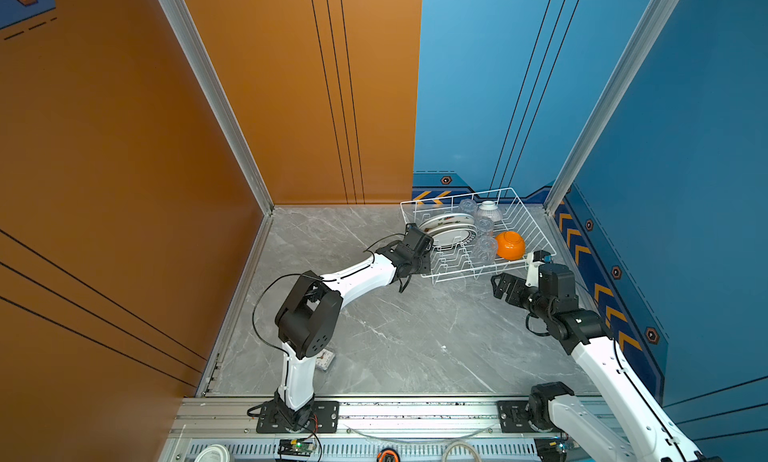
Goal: Unload the mixed dishes from the dish rack
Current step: 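Move the left gripper to the rack's near side while the right gripper approaches, then lower the right gripper onto the nearest white plate while the left gripper waits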
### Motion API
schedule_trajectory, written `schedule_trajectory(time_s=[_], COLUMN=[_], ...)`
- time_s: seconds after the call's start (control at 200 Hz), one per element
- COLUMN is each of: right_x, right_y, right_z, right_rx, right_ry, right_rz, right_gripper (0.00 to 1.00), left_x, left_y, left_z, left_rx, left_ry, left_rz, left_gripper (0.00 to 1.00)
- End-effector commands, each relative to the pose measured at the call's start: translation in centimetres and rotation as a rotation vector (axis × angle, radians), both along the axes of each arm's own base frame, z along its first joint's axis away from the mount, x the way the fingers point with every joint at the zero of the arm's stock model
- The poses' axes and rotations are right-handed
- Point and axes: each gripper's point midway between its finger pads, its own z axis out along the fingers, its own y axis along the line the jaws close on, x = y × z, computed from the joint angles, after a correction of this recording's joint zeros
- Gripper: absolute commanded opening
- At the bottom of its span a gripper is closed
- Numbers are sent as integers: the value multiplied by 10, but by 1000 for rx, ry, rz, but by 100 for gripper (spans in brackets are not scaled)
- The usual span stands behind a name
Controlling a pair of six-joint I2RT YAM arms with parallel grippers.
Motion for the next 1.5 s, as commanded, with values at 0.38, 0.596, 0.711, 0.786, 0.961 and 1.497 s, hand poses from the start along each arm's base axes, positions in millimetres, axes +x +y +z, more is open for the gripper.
schedule_trajectory(time_s=[0.38,0.596,0.711,0.786,0.961,1.497], right_x=[-8,-4,-1,0,2,2], right_y=[-3,12,19,25,42,118], right_z=[-12,-15,-12,-10,-3,8], right_rx=[-1,2,-31,-51,-90,-260], right_ry=[95,128,132,128,109,60], right_rz=[-28,41,76,102,173,478], right_gripper=[100,100,100,100,100,100], left_x=[5,-8,-20,-28,-49,-127], left_y=[47,70,79,84,99,177], left_z=[-38,-50,-54,-55,-53,-35], left_rx=[113,187,201,209,236,262], left_ry=[70,93,112,120,122,128], left_rz=[122,133,118,110,81,132], left_gripper=[19,9,5,0,0,0])
